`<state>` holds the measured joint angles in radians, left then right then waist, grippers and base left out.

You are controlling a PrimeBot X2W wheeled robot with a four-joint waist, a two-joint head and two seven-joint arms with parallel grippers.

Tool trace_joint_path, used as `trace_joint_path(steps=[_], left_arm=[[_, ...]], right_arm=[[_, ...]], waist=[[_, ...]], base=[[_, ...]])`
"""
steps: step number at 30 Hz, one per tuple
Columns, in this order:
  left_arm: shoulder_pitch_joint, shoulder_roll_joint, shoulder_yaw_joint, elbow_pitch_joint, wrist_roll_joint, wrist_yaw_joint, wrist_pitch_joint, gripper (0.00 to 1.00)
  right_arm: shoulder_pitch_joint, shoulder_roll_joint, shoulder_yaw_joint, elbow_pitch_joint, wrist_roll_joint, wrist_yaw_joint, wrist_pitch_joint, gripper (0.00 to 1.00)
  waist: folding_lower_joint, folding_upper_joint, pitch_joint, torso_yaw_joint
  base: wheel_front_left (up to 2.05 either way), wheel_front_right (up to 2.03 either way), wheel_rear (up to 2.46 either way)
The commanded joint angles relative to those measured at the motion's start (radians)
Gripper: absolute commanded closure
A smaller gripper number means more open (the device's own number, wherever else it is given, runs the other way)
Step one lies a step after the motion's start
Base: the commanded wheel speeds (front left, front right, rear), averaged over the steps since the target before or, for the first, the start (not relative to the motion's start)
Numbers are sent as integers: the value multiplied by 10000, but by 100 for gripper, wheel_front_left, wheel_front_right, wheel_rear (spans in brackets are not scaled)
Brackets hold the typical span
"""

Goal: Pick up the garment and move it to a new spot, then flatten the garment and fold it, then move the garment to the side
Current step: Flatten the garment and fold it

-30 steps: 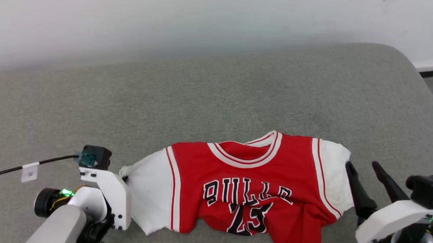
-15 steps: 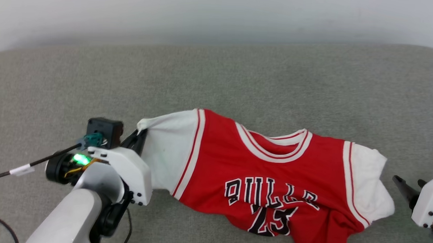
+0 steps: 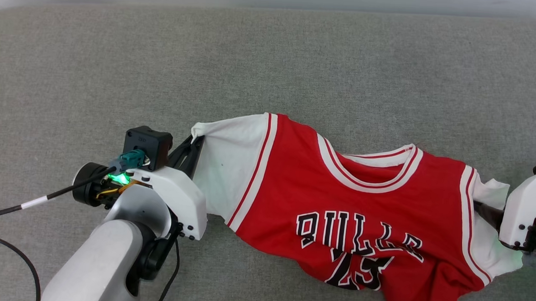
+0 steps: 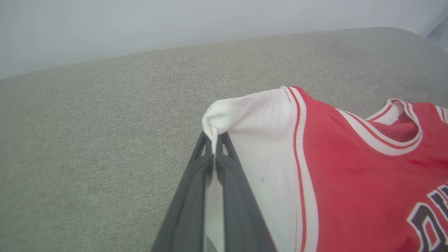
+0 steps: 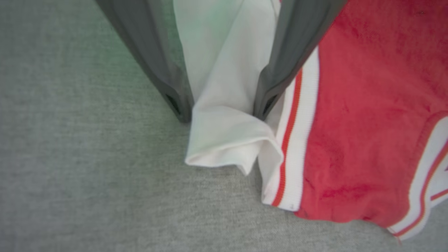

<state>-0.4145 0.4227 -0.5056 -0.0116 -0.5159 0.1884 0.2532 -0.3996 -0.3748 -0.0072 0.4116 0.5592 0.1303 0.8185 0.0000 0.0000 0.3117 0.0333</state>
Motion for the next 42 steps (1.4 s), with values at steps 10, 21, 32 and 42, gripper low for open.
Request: trace_joint_path(steps=[10, 21, 32, 42], left_arm=[[-111, 173, 228, 201, -138, -9, -258, 100], [-1630, 180, 891, 1662, -611, -418, -471, 100], [-4398, -365, 1266, 4857, -575, -971, -1754, 100], [-7699, -493, 1485, 6971, -221, -1398, -3066, 100]], right_arm=[[-403, -188, 857, 468, -33, 13, -681, 100], [-1933, -580, 1172, 479, -841, 1, -1624, 100], [-4348, -467, 1744, 1055, -1219, -1, -2671, 100], [-7288, -508, 1990, 1659, -1358, -2, -4101, 100]], waist=[[0, 0, -664, -185], [0, 0, -2097, -501], [0, 0, -2371, -699], [0, 0, -899, -716]], base=[[0, 0, 0], [0, 0, 0], [0, 0, 0], [0, 0, 0]])
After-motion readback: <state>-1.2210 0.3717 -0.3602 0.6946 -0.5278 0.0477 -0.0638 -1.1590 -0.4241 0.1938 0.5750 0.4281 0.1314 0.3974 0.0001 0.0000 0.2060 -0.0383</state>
